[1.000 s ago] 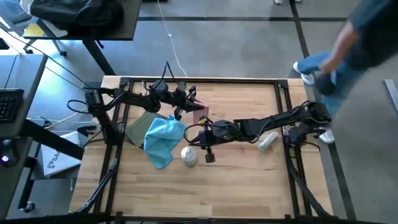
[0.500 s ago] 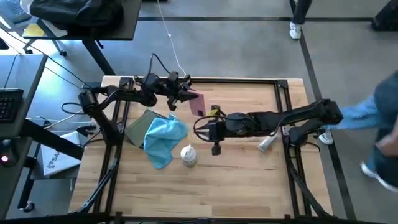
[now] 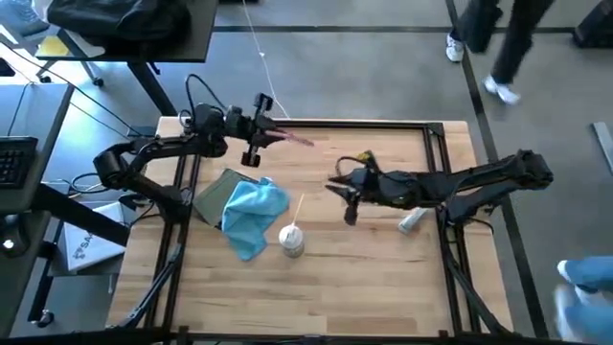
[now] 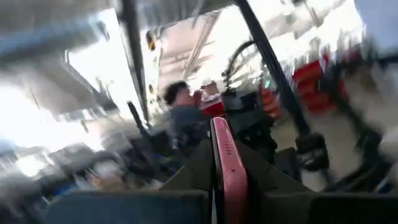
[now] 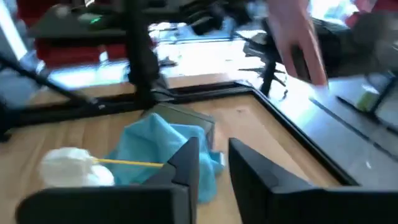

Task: Apply microfiber cloth
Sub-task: Spray the cellphone with the spray bottle cleaner

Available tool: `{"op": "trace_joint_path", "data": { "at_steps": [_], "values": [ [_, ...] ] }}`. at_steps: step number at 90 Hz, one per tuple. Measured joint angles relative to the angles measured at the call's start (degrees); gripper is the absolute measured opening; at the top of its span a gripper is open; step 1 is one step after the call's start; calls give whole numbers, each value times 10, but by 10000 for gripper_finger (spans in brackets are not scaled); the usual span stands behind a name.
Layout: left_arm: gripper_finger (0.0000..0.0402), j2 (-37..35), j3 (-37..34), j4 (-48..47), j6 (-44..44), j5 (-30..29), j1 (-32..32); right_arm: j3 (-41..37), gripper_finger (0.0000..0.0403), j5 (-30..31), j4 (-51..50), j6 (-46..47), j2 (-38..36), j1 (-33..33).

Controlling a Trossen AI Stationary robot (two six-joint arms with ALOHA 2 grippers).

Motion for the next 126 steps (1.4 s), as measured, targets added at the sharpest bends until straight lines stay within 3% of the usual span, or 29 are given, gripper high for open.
{"op": "trace_joint_path", "data": {
  "at_steps": [16,28,40,56,74,94,126],
  "values": [
    [10,3,-13,-98,295,-6,-25,-95,144,24,124,124,-28,-10],
    [10,10,-13,-195,491,-53,-55,-118,180,24,166,279,-26,-40],
    [10,14,-13,-249,664,-136,-103,-121,192,-1,151,417,-24,-78],
    [10,14,-13,-270,832,-208,-158,-121,193,-71,156,484,-24,-142],
    [10,18,-13,-278,945,-257,-193,-120,193,-210,176,515,-24,-216],
    [10,61,-13,-280,1069,-284,-200,-116,193,-312,249,479,-25,-272],
    [10,100,-13,-249,1090,-235,-217,-90,193,-364,192,426,-4,-289]
  ]
}}
